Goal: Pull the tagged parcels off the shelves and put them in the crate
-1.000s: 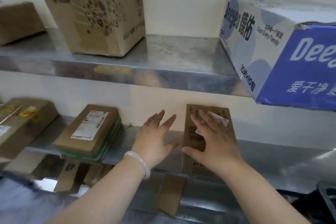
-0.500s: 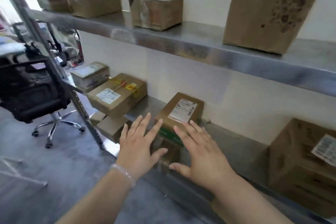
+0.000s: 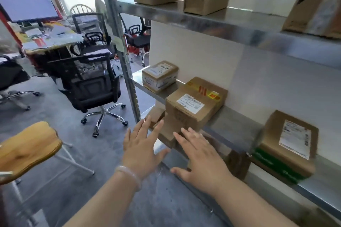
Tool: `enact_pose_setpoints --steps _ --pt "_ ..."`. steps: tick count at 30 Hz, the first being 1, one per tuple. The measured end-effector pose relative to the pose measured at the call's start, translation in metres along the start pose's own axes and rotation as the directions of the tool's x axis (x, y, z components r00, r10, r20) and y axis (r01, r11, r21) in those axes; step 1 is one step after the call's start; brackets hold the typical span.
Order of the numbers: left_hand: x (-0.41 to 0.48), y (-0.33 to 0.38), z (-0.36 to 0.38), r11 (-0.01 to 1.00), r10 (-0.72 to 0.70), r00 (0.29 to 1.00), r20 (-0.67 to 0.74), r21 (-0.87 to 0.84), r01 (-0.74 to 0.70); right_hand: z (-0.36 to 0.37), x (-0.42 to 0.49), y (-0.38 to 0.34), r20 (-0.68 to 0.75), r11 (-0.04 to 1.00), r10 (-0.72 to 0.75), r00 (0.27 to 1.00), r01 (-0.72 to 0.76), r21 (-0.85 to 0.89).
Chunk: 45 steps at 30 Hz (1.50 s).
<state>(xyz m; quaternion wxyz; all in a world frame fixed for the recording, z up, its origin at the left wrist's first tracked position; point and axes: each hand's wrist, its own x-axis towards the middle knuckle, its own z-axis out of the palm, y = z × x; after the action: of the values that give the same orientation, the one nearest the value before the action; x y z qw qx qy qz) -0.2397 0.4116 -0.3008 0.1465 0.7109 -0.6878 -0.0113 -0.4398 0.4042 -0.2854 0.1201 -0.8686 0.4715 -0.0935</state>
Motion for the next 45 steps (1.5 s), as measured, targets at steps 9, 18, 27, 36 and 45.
enact_pose_setpoints --steps 9,18,27,36,45 --pt "0.064 -0.080 0.030 0.992 -0.116 0.986 0.123 0.061 0.110 0.054 0.112 -0.006 0.113 0.994 -0.104 0.988 0.101 0.031" --pt "0.139 -0.146 0.054 0.984 -0.163 0.964 0.210 0.105 0.143 0.087 0.219 0.005 0.194 0.997 -0.032 0.981 0.018 0.071" --pt "0.215 -0.227 0.104 0.999 0.025 0.947 0.319 -0.029 -0.016 0.145 0.284 -0.006 0.214 0.965 0.236 0.948 -0.255 0.064" --pt "0.307 -0.333 0.157 0.943 0.328 0.850 0.412 -0.095 -0.318 0.227 0.374 -0.061 0.229 0.826 0.523 0.821 -0.554 0.102" --pt "0.339 -0.363 0.272 0.909 0.416 0.752 0.511 -0.241 -0.339 0.304 0.422 -0.012 0.270 0.563 0.736 0.621 -0.782 0.266"
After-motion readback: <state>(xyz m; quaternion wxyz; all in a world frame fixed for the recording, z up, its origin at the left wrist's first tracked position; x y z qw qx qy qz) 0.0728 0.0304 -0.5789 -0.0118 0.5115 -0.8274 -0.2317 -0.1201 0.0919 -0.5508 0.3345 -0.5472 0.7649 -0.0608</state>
